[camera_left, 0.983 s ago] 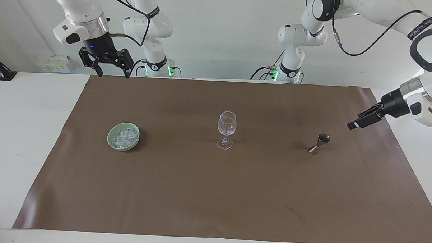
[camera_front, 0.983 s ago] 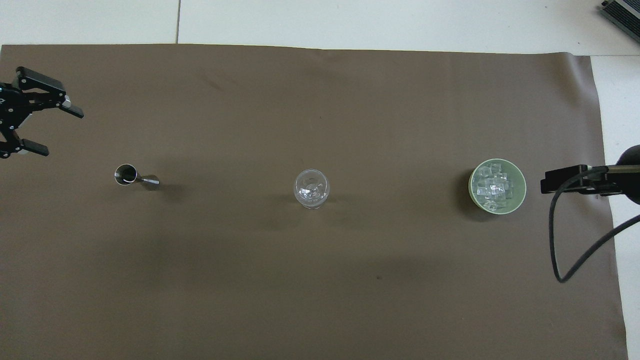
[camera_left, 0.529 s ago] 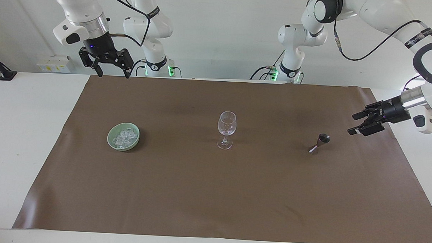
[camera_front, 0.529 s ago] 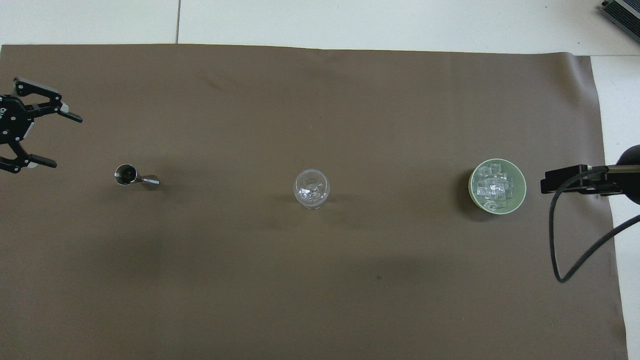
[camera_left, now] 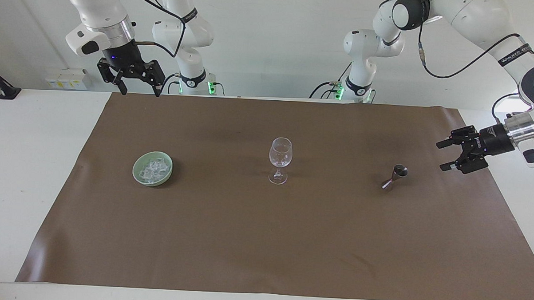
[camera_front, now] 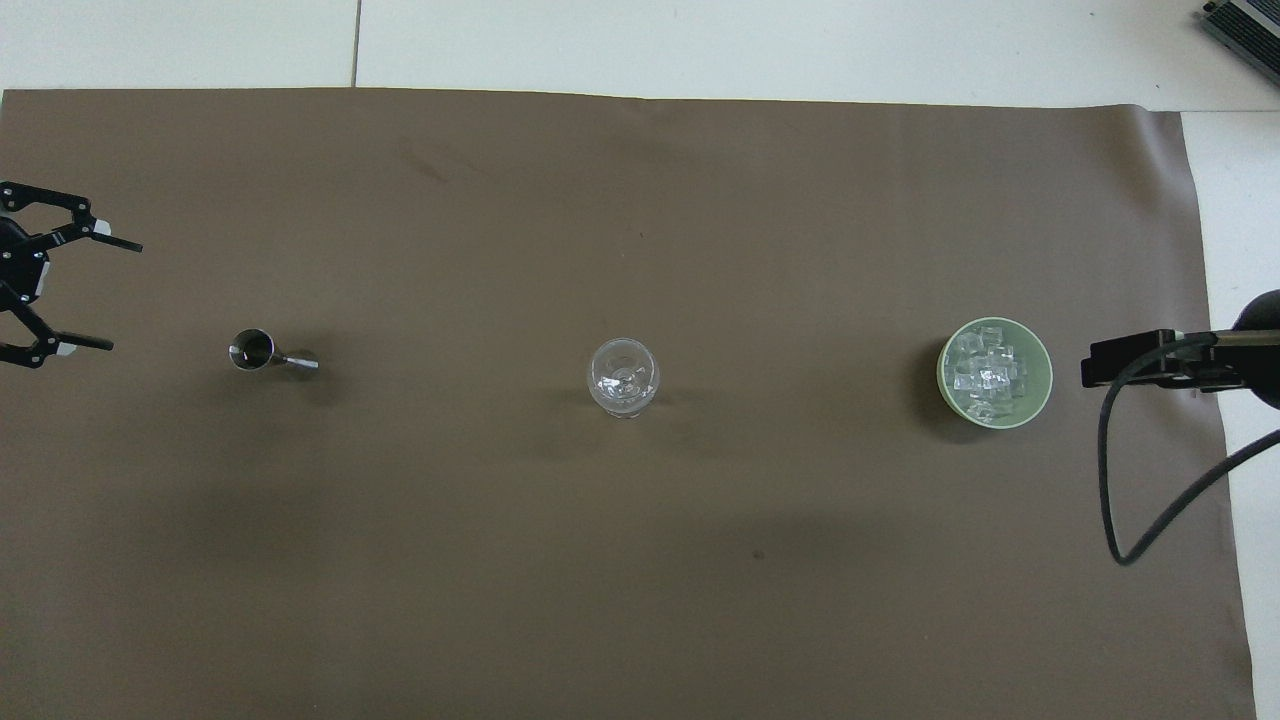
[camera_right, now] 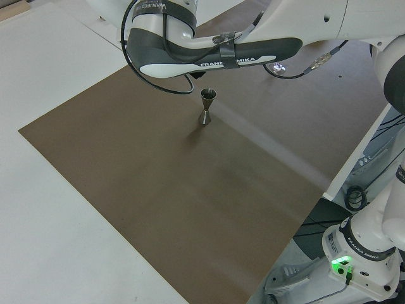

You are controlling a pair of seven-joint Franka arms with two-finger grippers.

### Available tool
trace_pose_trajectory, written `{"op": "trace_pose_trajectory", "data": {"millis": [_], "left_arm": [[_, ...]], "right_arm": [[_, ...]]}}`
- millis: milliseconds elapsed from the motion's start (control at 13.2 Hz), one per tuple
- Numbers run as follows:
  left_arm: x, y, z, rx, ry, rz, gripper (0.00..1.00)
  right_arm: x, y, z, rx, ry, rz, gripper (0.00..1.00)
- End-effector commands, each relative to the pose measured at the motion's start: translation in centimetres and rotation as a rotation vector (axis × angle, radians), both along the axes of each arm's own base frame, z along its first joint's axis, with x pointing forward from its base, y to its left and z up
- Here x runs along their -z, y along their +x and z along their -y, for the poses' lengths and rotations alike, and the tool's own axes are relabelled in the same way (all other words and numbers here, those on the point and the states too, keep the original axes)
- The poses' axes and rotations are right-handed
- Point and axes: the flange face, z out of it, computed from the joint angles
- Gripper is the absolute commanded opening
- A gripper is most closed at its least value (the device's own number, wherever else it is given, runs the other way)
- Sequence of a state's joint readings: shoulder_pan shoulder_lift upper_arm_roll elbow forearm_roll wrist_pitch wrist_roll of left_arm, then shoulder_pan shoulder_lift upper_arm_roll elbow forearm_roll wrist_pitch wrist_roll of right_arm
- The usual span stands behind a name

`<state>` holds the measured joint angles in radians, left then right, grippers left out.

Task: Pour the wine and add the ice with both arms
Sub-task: 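Open the left gripper and lower it beside the silver cup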

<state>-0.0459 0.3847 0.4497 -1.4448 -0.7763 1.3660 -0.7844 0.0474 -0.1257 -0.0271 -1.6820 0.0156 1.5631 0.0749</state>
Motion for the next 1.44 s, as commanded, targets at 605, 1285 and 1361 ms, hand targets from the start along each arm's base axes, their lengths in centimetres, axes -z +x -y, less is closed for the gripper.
{"op": "trace_pose_trajectory", "data": {"millis": [605,1285,1361], "left_arm": [[6.5,-2.0,-2.2,-0.256,-0.137,-0.135,1.00],[13.0,-4.2,-2.8,-0.381,-0.162,-0.185,1.00],[13.7,-4.4,-2.8,-0.395,-0.157,-0.187,1.00]], "right_arm": [[-0.1,-0.9,0.1,-0.013,-0.005,-0.008,1.00],[-0.1,-0.9,0.1,-0.013,-0.005,-0.008,1.00],[-0.1,-0.9,0.1,-0.013,-0.005,-0.008,1.00]]}}
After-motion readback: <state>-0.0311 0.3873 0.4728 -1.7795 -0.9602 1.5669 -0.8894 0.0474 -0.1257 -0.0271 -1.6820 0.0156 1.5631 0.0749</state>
